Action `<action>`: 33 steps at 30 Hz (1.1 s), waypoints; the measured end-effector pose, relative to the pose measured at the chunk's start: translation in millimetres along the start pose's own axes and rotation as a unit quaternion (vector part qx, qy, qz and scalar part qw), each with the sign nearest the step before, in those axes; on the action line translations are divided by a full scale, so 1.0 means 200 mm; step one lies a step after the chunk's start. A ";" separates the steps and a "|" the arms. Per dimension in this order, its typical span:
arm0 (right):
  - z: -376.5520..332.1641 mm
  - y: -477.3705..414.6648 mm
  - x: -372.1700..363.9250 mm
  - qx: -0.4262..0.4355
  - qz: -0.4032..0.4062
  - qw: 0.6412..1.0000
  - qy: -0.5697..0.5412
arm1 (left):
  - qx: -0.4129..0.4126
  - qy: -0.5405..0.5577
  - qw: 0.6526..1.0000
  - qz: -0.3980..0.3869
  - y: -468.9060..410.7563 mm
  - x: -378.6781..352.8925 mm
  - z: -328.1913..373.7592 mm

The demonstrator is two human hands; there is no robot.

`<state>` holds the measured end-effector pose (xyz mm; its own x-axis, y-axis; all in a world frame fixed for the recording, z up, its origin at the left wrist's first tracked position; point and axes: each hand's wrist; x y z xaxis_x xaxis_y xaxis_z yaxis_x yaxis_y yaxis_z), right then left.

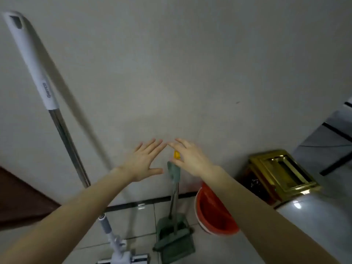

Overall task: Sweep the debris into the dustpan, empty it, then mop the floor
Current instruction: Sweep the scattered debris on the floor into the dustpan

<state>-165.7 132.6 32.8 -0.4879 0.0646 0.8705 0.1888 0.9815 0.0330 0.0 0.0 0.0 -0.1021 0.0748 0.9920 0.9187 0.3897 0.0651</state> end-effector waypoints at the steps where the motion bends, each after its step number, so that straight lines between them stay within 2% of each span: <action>1: -0.01 -0.03 -0.04 -0.016 -0.004 1.000 -0.010 | -0.019 0.009 1.000 -0.023 -0.03 -0.03 -0.02; 6: 0.01 -0.02 -0.16 -0.089 0.041 0.991 -0.086 | -0.113 0.009 0.993 -0.045 -0.18 -0.25 -0.02; 12: 0.04 0.08 -0.15 -0.138 0.100 0.980 -0.104 | -0.190 0.035 0.980 -0.056 -0.33 -0.39 0.14; 15: 0.07 0.20 -0.12 -0.163 0.116 0.973 -0.112 | -0.240 0.006 0.969 -0.054 -0.39 -0.45 0.27; 18: 0.08 0.37 -0.10 -0.192 0.148 0.964 -0.112 | -0.299 -0.015 0.953 -0.043 -0.43 -0.49 0.42; 23: 0.09 0.78 -0.01 -0.286 0.185 0.933 -0.120 | -0.373 -0.056 0.926 -0.019 -0.39 -0.51 0.68; 27: 0.05 1.13 0.00 -0.339 0.210 0.908 -0.127 | -0.442 -0.122 0.887 0.044 -0.32 -0.45 0.98; 33: -0.05 1.64 -0.06 -0.420 0.235 0.867 -0.131 | -0.517 -0.142 0.838 0.105 -0.10 -0.43 1.37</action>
<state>-88.4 452.6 37.8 -0.3456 0.5689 0.7463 0.9191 0.3656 0.1469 -114.5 237.0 -116.0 0.1515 0.3153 0.9368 0.7522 -0.6516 0.0977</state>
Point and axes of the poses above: each hand's wrist, its own y-axis away from the middle knuckle, its own x-axis out of the back of the hand, z = x × y, and after that the axes turned 12 degrees about -y, right-handed
